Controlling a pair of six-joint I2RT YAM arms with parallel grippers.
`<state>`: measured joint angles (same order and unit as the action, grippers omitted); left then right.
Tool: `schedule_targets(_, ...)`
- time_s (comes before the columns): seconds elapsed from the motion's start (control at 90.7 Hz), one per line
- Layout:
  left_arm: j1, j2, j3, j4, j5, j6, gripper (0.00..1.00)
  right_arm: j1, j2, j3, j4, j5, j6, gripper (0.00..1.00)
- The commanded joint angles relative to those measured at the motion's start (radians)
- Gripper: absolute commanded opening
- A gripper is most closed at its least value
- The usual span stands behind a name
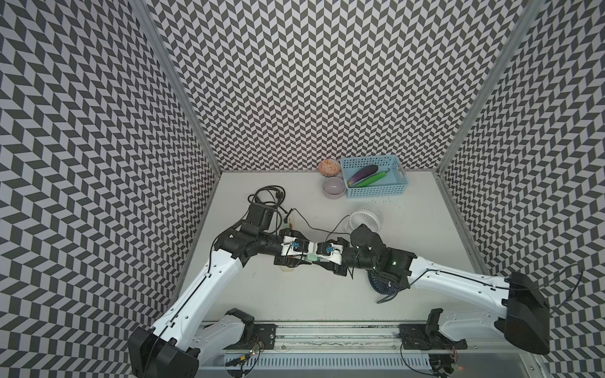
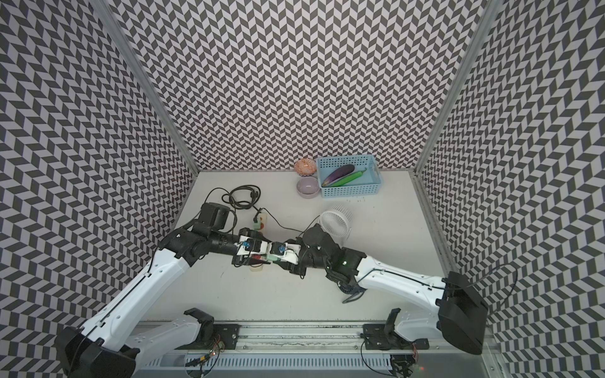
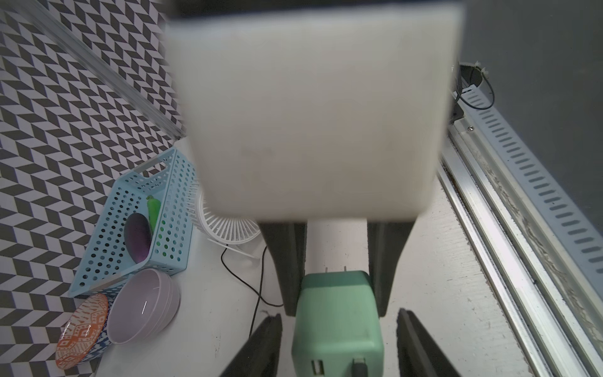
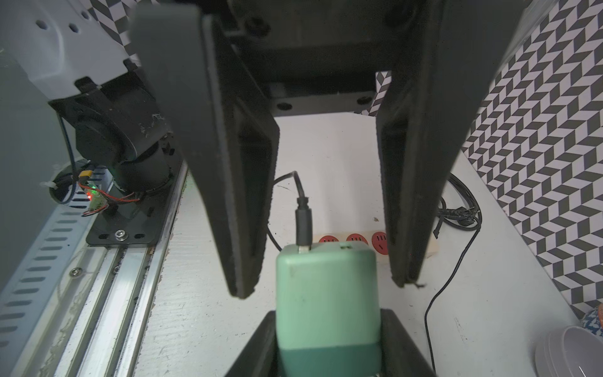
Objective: Plug the desk fan into the power strip
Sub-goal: Pick up the plug from the center of the board.
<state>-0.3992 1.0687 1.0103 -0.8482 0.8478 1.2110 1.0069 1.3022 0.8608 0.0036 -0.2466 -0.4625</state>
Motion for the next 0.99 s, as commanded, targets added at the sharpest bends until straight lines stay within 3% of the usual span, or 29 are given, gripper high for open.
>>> schedule_targets(0.0,-0.005,0.008,0.022,-0.011,0.029,-0.002,0.54,0.007,-0.002,0.004,0.045,-0.001,0.004,0.0)
schedule_targets(0.11,-0.008,0.006,-0.004,-0.007,-0.01,0.019,0.63,0.008,-0.006,0.007,0.044,-0.008,0.005,0.0)
schedule_targets(0.265,-0.009,0.004,-0.016,0.006,-0.045,0.017,0.64,0.008,-0.022,0.002,0.053,-0.019,0.005,0.0)
schedule_targets(0.419,-0.01,0.009,-0.009,0.012,-0.034,0.009,0.51,0.008,-0.03,-0.002,0.069,-0.033,0.002,0.0)
schedule_targets(0.595,-0.016,0.016,-0.009,0.019,-0.037,0.008,0.47,0.007,-0.033,-0.002,0.081,-0.039,0.0,0.0)
schedule_targets(0.816,-0.019,0.023,0.001,0.02,-0.037,0.009,0.3,0.007,-0.035,-0.005,0.083,-0.035,-0.005,0.0)
schedule_targets(0.981,-0.019,0.025,0.002,0.021,-0.049,0.006,0.23,0.007,-0.042,-0.009,0.091,-0.033,-0.005,0.0)
